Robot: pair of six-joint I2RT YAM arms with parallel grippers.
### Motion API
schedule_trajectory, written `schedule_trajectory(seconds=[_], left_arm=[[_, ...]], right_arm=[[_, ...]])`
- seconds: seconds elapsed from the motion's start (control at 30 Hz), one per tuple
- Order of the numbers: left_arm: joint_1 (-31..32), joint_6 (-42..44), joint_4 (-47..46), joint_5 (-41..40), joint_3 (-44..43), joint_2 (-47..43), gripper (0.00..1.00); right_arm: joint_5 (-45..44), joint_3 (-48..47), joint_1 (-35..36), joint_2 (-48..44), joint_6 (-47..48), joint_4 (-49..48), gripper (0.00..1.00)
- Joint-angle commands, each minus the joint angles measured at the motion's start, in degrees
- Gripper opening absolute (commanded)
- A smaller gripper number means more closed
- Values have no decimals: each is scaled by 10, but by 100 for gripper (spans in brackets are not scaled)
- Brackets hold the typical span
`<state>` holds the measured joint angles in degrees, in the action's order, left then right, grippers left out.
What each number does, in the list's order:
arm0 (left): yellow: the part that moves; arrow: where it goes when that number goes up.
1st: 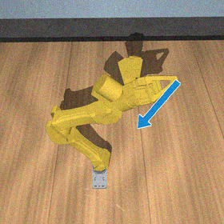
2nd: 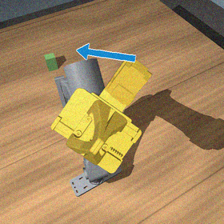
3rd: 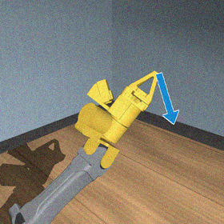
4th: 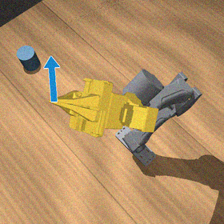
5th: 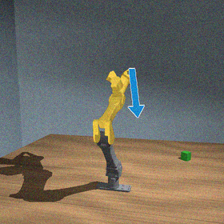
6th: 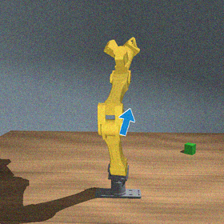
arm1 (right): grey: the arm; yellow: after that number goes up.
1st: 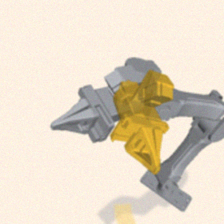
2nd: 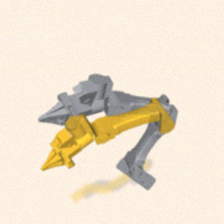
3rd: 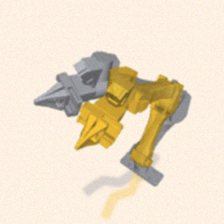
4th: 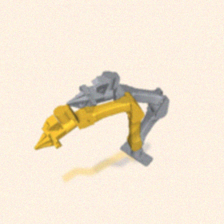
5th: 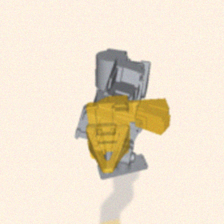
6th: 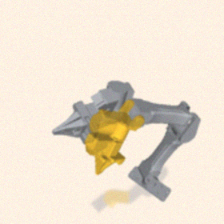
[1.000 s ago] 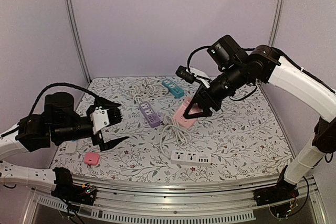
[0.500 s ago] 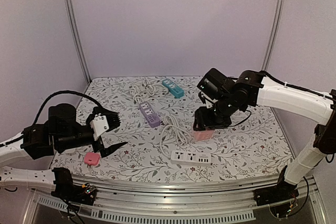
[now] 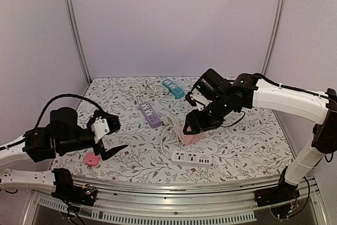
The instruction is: Insert the plug
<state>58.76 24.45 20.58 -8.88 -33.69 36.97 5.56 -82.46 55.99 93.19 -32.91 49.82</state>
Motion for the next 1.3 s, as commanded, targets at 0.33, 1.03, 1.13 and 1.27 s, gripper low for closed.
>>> schedule_trajectory(seconds=[0.33,1.03,1.13,1.27], left_arm=[[15,-125,-31,192,-79,69,98],[127,20,-176,97,-154,179,82],[130,21,-176,97,-155,183,74],[135,41,-177,94,-150,186,55]], right_arm=[[280,-32,29,-90,758,-118,0],[250,-48,84,-68,848,-207,0],[244,-50,86,-66,848,-209,0],[237,-56,87,-65,829,-222,0]])
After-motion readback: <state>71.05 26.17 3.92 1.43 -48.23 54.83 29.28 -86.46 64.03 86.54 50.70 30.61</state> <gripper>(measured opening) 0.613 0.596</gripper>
